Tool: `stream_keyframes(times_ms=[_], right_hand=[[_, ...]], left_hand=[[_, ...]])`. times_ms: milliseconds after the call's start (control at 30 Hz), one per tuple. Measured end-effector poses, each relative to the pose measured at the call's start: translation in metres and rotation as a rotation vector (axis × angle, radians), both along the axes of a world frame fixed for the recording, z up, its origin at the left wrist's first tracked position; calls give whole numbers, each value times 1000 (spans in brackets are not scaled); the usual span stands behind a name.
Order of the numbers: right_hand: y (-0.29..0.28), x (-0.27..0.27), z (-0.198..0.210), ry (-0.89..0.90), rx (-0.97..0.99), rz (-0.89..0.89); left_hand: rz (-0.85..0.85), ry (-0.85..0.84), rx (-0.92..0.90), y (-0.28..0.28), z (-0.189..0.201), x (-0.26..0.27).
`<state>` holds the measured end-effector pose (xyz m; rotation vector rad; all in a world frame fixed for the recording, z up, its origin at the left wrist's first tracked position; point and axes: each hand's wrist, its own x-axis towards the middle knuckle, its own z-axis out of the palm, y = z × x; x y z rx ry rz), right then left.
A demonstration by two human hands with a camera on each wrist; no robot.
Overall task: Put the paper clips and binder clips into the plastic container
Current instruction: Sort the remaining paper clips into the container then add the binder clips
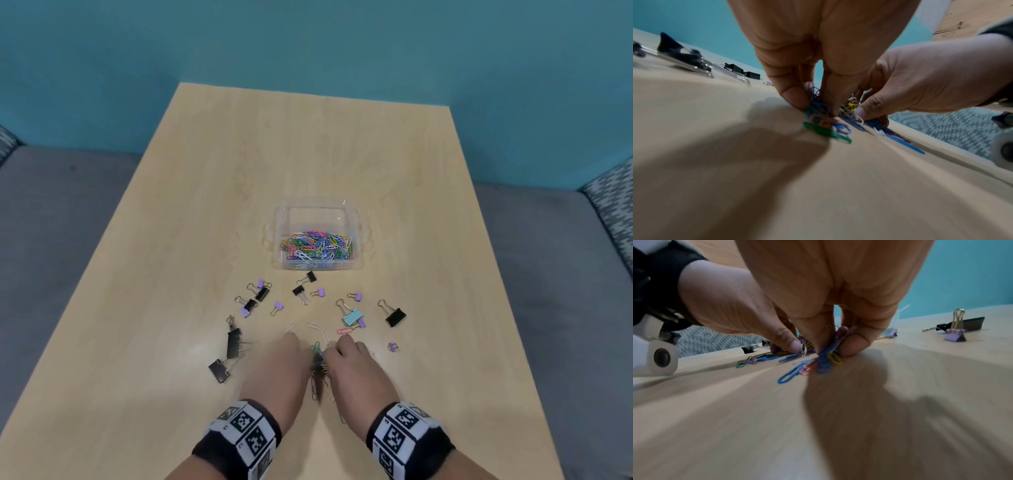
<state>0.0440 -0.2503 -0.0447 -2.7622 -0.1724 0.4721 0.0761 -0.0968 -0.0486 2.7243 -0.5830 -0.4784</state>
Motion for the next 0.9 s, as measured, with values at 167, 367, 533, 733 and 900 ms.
stream_keyframes(times_ms=[167, 367, 533, 733, 900], right_hand=[[-5, 0, 1, 19, 18, -9], [-12, 5, 10, 58, 66, -18], [-24, 15, 28, 234, 303, -129], [-47, 58, 58, 497, 582, -254], [-59, 138, 81, 366, 748, -429]], left_hand=[[-58, -2, 70, 5, -1, -2], [-17, 62, 12, 8, 14, 2], [109, 218, -200, 12, 25, 11], [334, 547, -480, 12, 63, 63], [504, 407, -656, -5, 82, 147]])
